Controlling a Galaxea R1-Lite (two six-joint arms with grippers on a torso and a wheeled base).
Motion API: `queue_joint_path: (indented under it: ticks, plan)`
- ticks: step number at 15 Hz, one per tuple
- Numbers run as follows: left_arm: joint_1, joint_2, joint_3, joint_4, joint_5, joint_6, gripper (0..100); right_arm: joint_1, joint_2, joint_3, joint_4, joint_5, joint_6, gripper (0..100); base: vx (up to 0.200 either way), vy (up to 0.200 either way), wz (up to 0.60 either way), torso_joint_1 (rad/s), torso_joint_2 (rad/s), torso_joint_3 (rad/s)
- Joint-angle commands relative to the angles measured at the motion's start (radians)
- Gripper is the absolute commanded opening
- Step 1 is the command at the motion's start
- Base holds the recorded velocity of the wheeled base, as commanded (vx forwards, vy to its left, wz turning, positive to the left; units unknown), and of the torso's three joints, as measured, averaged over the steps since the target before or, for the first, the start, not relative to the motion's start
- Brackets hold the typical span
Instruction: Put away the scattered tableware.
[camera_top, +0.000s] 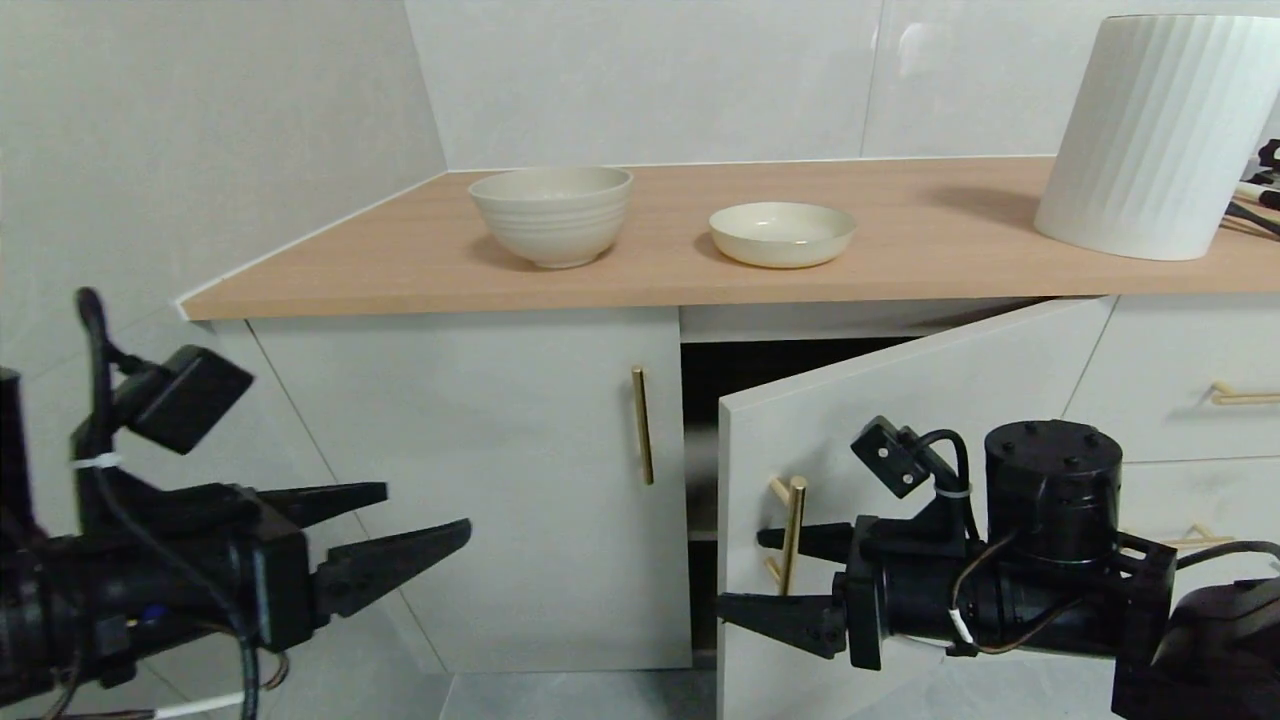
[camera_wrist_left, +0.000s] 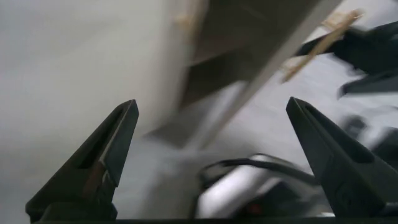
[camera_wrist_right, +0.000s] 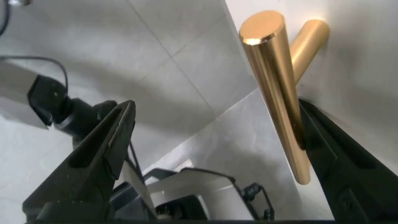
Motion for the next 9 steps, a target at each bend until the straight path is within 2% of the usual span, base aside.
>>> queue_joint_path:
  ticks: [1, 2, 3, 6, 8, 9]
  plan:
    - [-0.099, 0.184, -0.049, -0.041, -0.003, -0.045, 100, 0.0, -0.022, 0.011, 0.006, 0.006, 0.001, 100, 0.0, 0.0, 0.0, 0.0, 0.0, 0.0]
    - [-0.131, 0.255, -0.051, -0.13, -0.019, -0.049, 100, 0.0, -0.028, 0.019, 0.006, 0.006, 0.001, 100, 0.0, 0.0, 0.0, 0.0, 0.0, 0.0]
    - [-0.143, 0.29, -0.049, -0.182, -0.026, -0.057, 0, 0.0, -0.028, 0.02, 0.006, 0.006, 0.001, 100, 0.0, 0.0, 0.0, 0.0, 0.0, 0.0]
    - [-0.154, 0.362, -0.025, -0.316, -0.04, -0.063, 0, 0.0, -0.033, 0.031, 0.006, 0.004, 0.001, 100, 0.0, 0.0, 0.0, 0.0, 0.0, 0.0]
    - [-0.16, 0.376, 0.017, -0.397, -0.077, -0.063, 0, 0.0, -0.05, 0.033, 0.006, 0.006, 0.001, 100, 0.0, 0.0, 0.0, 0.0, 0.0, 0.0]
    - [-0.165, 0.411, -0.002, -0.443, -0.098, -0.071, 0, 0.0, -0.062, 0.04, 0.006, 0.004, 0.001, 100, 0.0, 0.0, 0.0, 0.0, 0.0, 0.0]
